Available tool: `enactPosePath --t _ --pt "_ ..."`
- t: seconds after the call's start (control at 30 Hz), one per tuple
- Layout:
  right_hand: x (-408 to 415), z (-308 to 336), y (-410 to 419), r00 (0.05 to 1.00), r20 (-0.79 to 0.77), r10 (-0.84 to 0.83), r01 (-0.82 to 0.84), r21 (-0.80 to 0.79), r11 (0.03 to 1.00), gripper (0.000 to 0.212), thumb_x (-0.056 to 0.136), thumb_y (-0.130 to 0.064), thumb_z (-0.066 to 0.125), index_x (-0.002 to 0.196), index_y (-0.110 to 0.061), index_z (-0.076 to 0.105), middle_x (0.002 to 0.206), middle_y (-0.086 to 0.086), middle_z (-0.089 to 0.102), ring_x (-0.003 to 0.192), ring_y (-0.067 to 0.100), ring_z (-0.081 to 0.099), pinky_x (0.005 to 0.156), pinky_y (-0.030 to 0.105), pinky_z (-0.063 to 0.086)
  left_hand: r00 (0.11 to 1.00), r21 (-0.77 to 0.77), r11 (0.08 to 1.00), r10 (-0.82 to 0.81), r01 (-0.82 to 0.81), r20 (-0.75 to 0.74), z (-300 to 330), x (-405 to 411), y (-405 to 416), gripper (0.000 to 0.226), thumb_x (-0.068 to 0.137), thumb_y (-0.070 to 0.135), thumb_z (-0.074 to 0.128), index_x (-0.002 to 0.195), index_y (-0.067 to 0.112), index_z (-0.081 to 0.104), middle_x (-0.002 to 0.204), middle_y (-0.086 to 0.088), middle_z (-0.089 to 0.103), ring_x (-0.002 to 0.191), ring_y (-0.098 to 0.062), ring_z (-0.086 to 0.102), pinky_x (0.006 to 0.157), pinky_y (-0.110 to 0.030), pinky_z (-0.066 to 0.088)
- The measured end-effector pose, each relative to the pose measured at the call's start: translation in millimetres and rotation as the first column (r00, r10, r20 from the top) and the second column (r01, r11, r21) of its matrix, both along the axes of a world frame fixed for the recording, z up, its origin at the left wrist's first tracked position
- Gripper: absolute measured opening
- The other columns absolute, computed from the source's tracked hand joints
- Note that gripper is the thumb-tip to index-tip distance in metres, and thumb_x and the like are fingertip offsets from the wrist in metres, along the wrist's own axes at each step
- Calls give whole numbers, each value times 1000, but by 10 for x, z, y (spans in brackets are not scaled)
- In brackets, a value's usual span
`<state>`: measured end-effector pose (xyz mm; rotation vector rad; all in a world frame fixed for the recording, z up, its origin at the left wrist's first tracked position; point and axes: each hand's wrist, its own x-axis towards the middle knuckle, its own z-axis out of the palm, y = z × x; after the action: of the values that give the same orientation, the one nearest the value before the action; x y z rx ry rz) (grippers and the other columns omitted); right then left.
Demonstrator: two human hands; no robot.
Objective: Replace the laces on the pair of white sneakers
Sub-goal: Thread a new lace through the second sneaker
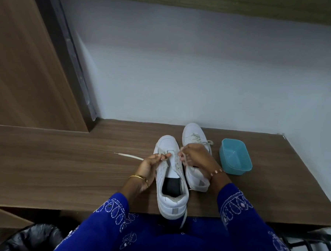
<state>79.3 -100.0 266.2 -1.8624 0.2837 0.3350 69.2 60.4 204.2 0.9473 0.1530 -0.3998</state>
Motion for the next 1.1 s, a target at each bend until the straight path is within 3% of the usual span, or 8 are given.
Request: enactPosePath --t 0.1,0.2,0.33,0.4,0.5,0.7,0.83,1.1 --pt "27 158 -40 983 43 179 -175 -82 981 14 87 -6 55 77 -6 64 82 15 65 71 16 59 65 23 50 1000 -7 1000 14 -14 -9 -27 6 -9 29 92 1 35 67 7 46 83 -5 73 91 -6 67 80 -20 42" --pt "42 193 -61 932 -144 334 -358 -204 911 17 89 -10 54 77 -6 65 69 7 62 60 14 57 60 22 49 996 -22 996 91 -91 -17 -64 58 10 29 92 3 35 66 7 48 82 -9 73 95 -13 65 84 -22 42" --pt "212 36 -36 986 -73 147 -161 -264 951 16 88 -4 50 76 -1 61 65 10 57 52 16 52 45 23 44 979 55 978 202 -202 13 -27 119 26 25 93 1 37 76 5 55 83 -8 67 84 -12 65 73 -16 47" --pt "305 -47 10 994 -38 107 -113 -275 955 15 88 -3 48 79 -1 60 68 12 58 56 22 56 53 30 54 979 151 968 195 -201 52 -18 175 22 19 92 2 42 87 7 59 92 -6 63 90 -11 61 68 -10 48" --pt "434 -186 96 996 -5 91 -87 -374 923 23 88 -7 48 66 -11 52 81 18 61 70 27 58 73 40 55 979 300 932 195 -202 53 -85 289 -12 17 90 4 51 102 8 62 110 -6 61 108 -19 57 83 -18 44" --pt "618 -492 256 998 37 57 -29 -524 852 26 83 -13 49 59 -14 37 85 19 63 90 37 64 69 34 49 992 623 776 127 -97 -4 -184 426 -112 41 92 26 54 123 -1 55 124 -14 57 114 -26 52 89 -28 38" --pt "711 -612 311 998 42 37 -7 -569 823 22 87 -18 48 89 1 59 94 17 64 93 34 62 69 30 46 997 677 736 55 -1 -58 -212 541 -175 57 93 33 50 141 7 33 134 -7 49 122 -28 47 94 -26 34" --pt "793 -763 345 974 227 -8 138 -562 816 23 87 -3 45 101 5 62 106 20 63 99 33 59 77 32 47 995 711 699 103 -75 4 -315 566 -208 8 85 6 52 92 5 49 90 -16 60 82 -25 57 79 -42 50"
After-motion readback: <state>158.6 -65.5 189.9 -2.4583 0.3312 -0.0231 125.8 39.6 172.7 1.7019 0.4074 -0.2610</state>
